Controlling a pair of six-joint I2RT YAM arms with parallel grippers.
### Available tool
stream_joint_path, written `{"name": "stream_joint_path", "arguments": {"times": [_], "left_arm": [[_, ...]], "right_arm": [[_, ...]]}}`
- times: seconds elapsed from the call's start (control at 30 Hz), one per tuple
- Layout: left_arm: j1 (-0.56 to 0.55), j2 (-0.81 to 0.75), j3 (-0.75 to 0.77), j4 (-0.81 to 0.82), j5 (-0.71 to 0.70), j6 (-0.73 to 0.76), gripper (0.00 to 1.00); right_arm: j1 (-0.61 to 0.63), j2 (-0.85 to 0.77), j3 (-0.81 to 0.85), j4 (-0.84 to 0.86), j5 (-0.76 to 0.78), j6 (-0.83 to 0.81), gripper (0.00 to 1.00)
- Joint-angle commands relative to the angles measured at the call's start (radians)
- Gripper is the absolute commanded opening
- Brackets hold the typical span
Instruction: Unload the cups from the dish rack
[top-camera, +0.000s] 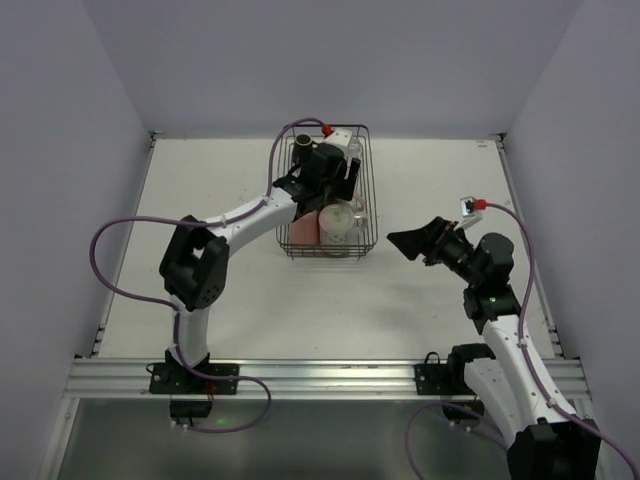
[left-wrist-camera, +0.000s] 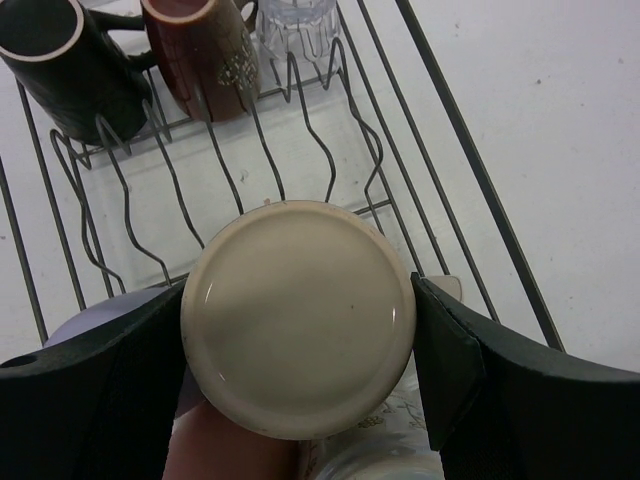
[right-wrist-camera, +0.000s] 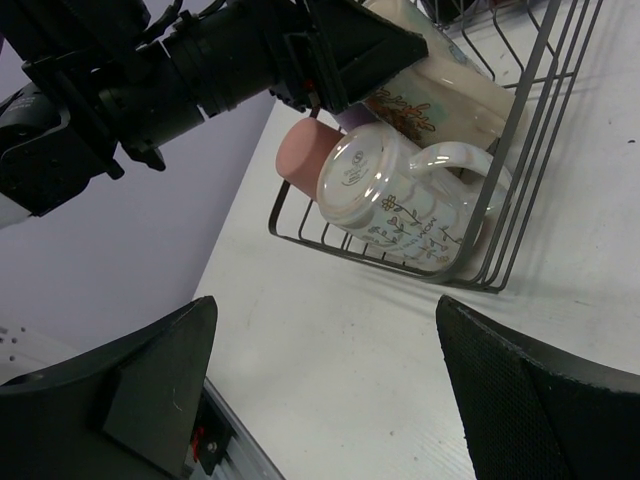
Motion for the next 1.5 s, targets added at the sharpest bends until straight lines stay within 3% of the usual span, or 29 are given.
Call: {"name": "stream_joint_path", "arguments": {"times": [0.0,0.2,0.43,0.8,1.0,1.3,1.47], "left_arm": [[0.020,-0.090,0.109,0.126,-0.042,0.035,0.15],[0.032,-0.135,0.110,0.151,-0.013,0.038,0.05],[0.043,-0.201,0.087,0.220,0.087,0.017,0.00],[0.069,-0.290,0.079,0.280,0.241,-0.052,0.00],[0.089,-0.380,-0.016,0.355,0.368,-0.143,0.00],[0.118,-0.460,-0.122,0.478,0.511,-0.334,0.00],[0.118,-0.455,-0.111,0.464,0.474,-0.390,0.00]], "right_arm": [[0.013,0.030,0.034,0.093,0.007,0.037,0.92],[0.019,0.100,0.062,0.164,0.027,0.081,0.92],[0.022,0.188,0.088,0.249,0.071,0.178,0.92],[0.021,0.243,0.166,0.276,0.120,0.193,0.90],[0.021,0.198,0.134,0.314,0.263,0.299,0.81],[0.022,0.307,0.077,0.668,-0.034,0.353,0.69],[0.085,0.343,0.033,0.779,-0.128,0.253,0.74]]}}
